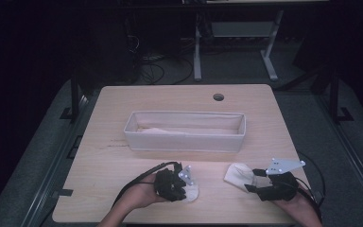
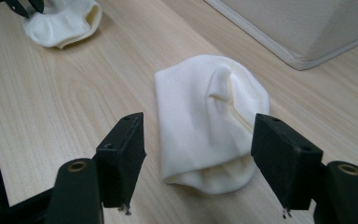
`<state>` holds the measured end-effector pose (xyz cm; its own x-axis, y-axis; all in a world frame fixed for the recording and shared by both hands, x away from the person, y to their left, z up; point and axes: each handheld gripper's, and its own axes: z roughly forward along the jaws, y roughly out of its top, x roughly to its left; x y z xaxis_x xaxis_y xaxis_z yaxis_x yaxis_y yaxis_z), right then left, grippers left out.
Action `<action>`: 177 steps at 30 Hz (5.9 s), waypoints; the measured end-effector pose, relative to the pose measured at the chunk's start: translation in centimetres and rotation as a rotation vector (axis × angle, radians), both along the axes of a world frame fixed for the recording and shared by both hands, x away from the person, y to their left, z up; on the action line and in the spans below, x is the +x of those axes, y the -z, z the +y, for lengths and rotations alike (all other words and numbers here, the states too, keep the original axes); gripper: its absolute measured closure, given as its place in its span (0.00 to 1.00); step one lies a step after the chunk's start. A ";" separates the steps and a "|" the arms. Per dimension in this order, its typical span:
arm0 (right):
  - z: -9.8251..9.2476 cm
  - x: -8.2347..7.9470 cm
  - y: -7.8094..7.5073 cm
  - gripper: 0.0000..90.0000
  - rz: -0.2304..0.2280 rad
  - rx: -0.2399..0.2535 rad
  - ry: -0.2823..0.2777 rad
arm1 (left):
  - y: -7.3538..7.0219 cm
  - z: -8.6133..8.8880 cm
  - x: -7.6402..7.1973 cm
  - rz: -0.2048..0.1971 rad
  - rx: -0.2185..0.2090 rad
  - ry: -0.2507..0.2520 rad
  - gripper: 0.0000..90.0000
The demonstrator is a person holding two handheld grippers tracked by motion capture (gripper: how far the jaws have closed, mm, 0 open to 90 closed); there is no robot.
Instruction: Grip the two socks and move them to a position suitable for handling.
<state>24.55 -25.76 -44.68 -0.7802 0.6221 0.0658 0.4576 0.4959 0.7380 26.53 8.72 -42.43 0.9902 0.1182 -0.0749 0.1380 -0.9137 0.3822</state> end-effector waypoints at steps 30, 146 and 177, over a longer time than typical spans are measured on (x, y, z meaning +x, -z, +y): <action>0.1 -0.1 0.1 0.38 0.005 0.000 -0.008 | 0.8 -0.1 -0.5 0.031 0.015 0.064 0.85; 0.6 -0.6 0.1 0.41 0.015 -0.005 -0.046 | 1.3 -0.1 3.7 0.032 0.034 0.083 0.86; 0.2 -0.6 -0.1 0.41 0.008 0.004 -0.030 | -0.5 -2.0 4.4 0.001 -0.042 0.074 0.83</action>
<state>23.94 -25.54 -44.61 -0.7979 0.5981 0.0744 0.4483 0.5064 0.7366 30.89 6.70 -41.92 0.9960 0.0412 -0.0796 0.0710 -0.9044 0.4206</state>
